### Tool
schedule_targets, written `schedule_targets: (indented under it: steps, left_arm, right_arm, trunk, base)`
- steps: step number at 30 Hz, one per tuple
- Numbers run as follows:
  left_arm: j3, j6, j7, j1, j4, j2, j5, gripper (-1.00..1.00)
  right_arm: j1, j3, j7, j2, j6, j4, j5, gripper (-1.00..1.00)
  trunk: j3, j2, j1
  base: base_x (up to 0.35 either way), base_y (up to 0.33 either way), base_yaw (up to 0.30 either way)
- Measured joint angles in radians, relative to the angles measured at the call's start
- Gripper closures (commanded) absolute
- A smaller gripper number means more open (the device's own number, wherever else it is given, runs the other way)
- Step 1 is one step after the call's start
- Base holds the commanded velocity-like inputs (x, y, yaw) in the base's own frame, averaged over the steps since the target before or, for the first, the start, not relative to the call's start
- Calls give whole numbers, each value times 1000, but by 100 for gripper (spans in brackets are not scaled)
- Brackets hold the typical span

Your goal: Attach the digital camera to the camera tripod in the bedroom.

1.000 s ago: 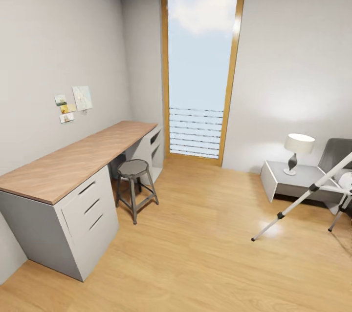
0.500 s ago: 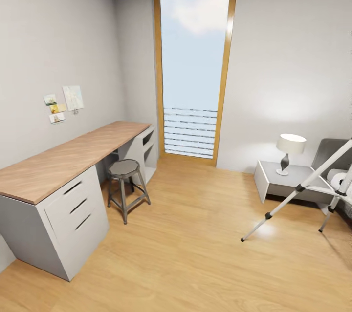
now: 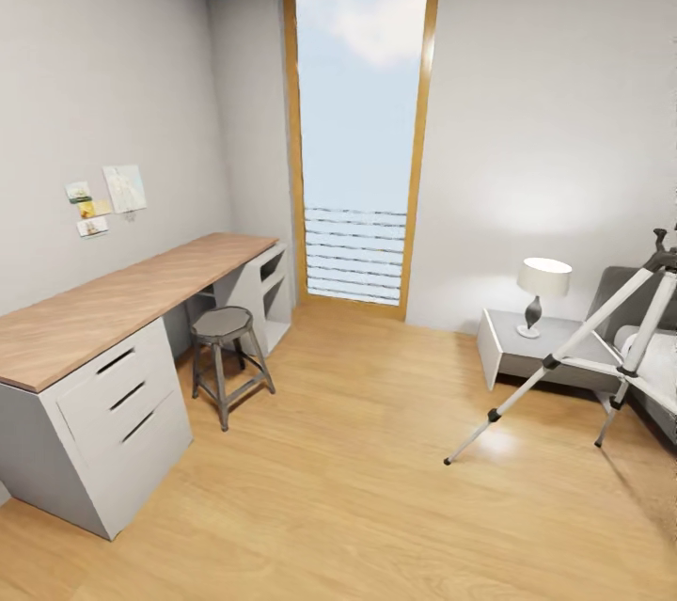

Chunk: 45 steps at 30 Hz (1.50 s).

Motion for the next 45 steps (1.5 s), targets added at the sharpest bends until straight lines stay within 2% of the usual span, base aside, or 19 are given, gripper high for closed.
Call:
schedule_targets:
  steps: [20, 45]
  left_arm:
    - [1, 0, 0, 0, 0, 0, 7, -100]
    - [7, 0, 0, 0, 0, 0, 12, -100]
  right_arm:
    - [-1, 3, 1, 1, 1, 0, 0, -100]
    - [-1, 3, 0, 0, 1, 0, 0, -100]
  trunk:
    - [0, 0, 0]
    - [0, 0, 0]
  base:
    - [-4, -16, 8]
    - [0, 0, 222]
